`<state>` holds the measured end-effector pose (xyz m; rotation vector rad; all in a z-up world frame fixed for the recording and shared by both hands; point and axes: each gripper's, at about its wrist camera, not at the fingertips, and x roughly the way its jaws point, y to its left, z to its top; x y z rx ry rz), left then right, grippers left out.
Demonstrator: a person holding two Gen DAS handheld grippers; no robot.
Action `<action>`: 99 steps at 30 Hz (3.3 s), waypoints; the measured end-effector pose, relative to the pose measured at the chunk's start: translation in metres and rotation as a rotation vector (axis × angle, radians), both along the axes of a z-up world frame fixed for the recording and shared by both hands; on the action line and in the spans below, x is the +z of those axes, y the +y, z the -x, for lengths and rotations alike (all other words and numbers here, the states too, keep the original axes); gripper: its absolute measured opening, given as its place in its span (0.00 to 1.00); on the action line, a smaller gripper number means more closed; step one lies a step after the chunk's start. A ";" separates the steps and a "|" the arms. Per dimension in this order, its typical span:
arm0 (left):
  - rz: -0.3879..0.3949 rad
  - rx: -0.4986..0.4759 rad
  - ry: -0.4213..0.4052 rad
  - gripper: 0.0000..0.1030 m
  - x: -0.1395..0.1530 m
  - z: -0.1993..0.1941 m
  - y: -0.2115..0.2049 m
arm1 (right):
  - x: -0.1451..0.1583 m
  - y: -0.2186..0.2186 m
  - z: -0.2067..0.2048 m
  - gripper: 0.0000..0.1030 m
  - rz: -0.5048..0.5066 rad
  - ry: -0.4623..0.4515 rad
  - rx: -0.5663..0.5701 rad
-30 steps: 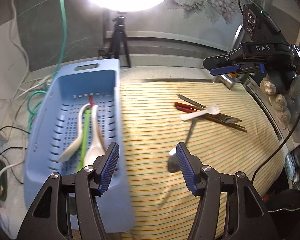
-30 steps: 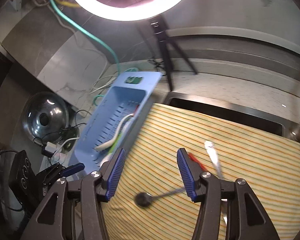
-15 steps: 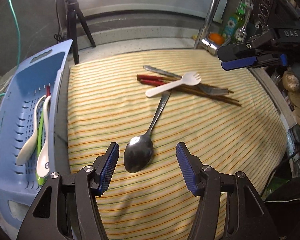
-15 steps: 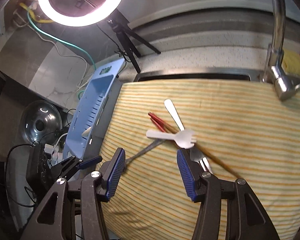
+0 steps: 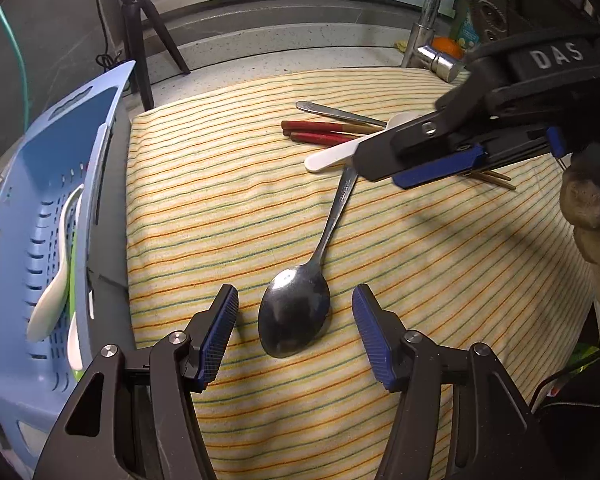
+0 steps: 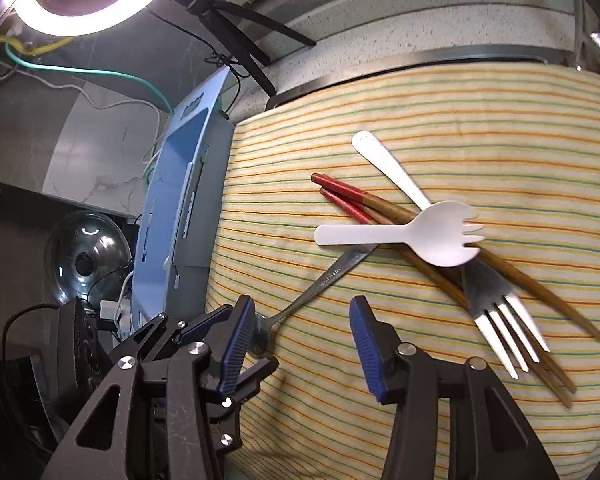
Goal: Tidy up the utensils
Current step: 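Move the left gripper to the metal spoon and close on its bowl, then lift the metal spoon with the left gripper over the blue basket, then lower the metal spoon into the basket and open the left gripper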
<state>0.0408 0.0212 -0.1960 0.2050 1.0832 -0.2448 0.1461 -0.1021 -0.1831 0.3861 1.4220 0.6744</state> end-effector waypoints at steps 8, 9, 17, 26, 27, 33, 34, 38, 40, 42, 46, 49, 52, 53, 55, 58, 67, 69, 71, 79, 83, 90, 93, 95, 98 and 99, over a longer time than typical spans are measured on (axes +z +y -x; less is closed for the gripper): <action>0.002 -0.032 -0.007 0.39 -0.005 0.002 -0.001 | -0.020 0.006 -0.008 0.38 -0.006 0.078 -0.045; -0.001 -0.034 -0.012 0.35 -0.005 0.003 -0.001 | -0.022 0.006 -0.008 0.38 -0.008 0.085 -0.048; 0.029 -0.053 -0.021 0.33 -0.002 0.013 -0.003 | -0.027 0.012 -0.013 0.33 0.000 0.096 -0.066; 0.060 -0.055 -0.023 0.32 0.000 0.020 -0.007 | -0.033 0.006 -0.015 0.08 0.022 0.105 -0.104; 0.064 -0.056 -0.022 0.32 0.001 0.021 -0.007 | -0.034 0.003 -0.014 0.07 0.012 0.113 -0.111; 0.068 -0.054 -0.026 0.32 0.004 0.032 -0.007 | -0.033 0.000 -0.005 0.04 -0.021 0.131 -0.119; 0.065 -0.052 -0.031 0.32 0.004 0.033 -0.006 | -0.032 0.000 -0.004 0.04 -0.026 0.131 -0.115; 0.083 -0.032 -0.032 0.32 0.004 0.037 -0.002 | -0.028 0.003 0.000 0.03 -0.052 0.129 -0.105; 0.089 -0.023 -0.034 0.32 0.006 0.038 0.000 | -0.024 0.005 0.001 0.03 -0.054 0.124 -0.100; 0.092 -0.018 -0.048 0.32 0.011 0.040 0.002 | -0.018 0.007 0.002 0.03 -0.063 0.115 -0.094; 0.099 -0.007 -0.062 0.32 0.017 0.041 0.006 | -0.007 0.013 0.002 0.03 -0.082 0.102 -0.080; 0.133 0.034 -0.085 0.32 0.021 0.046 0.011 | -0.001 0.019 0.004 0.02 -0.089 0.091 -0.064; 0.136 0.048 -0.095 0.32 0.025 0.049 0.017 | 0.003 0.026 0.005 0.02 -0.097 0.088 -0.052; 0.135 0.053 -0.101 0.32 0.026 0.050 0.019 | 0.004 0.028 0.005 0.02 -0.099 0.087 -0.048; 0.135 0.063 -0.111 0.32 0.030 0.051 0.023 | 0.007 0.034 0.005 0.02 -0.107 0.083 -0.040; 0.139 0.077 -0.127 0.32 0.038 0.055 0.029 | 0.014 0.042 0.003 0.02 -0.118 0.073 -0.025; 0.128 0.117 -0.179 0.32 0.058 0.051 0.059 | 0.041 0.078 -0.007 0.02 -0.146 0.030 0.034; 0.123 0.130 -0.190 0.32 0.062 0.049 0.067 | 0.047 0.091 -0.012 0.02 -0.148 0.018 0.050; 0.119 0.142 -0.199 0.32 0.065 0.047 0.077 | 0.053 0.104 -0.015 0.02 -0.150 0.004 0.071; 0.107 0.206 -0.214 0.32 0.068 0.035 0.121 | 0.062 0.162 -0.031 0.02 -0.138 -0.028 0.142; 0.097 0.233 -0.203 0.32 0.064 0.028 0.142 | 0.060 0.190 -0.037 0.02 -0.126 -0.032 0.169; 0.084 0.270 -0.184 0.32 0.057 0.015 0.167 | 0.057 0.231 -0.043 0.02 -0.085 -0.065 0.219; 0.074 0.281 -0.177 0.32 0.056 0.011 0.172 | 0.053 0.243 -0.046 0.02 -0.069 -0.073 0.227; 0.067 0.287 -0.176 0.32 0.055 0.009 0.175 | 0.051 0.247 -0.047 0.02 -0.062 -0.079 0.232; 0.071 0.295 -0.172 0.32 0.055 0.008 0.179 | 0.048 0.253 -0.049 0.02 -0.056 -0.092 0.248; 0.069 0.293 -0.170 0.32 0.055 0.008 0.180 | 0.048 0.255 -0.049 0.03 -0.050 -0.097 0.255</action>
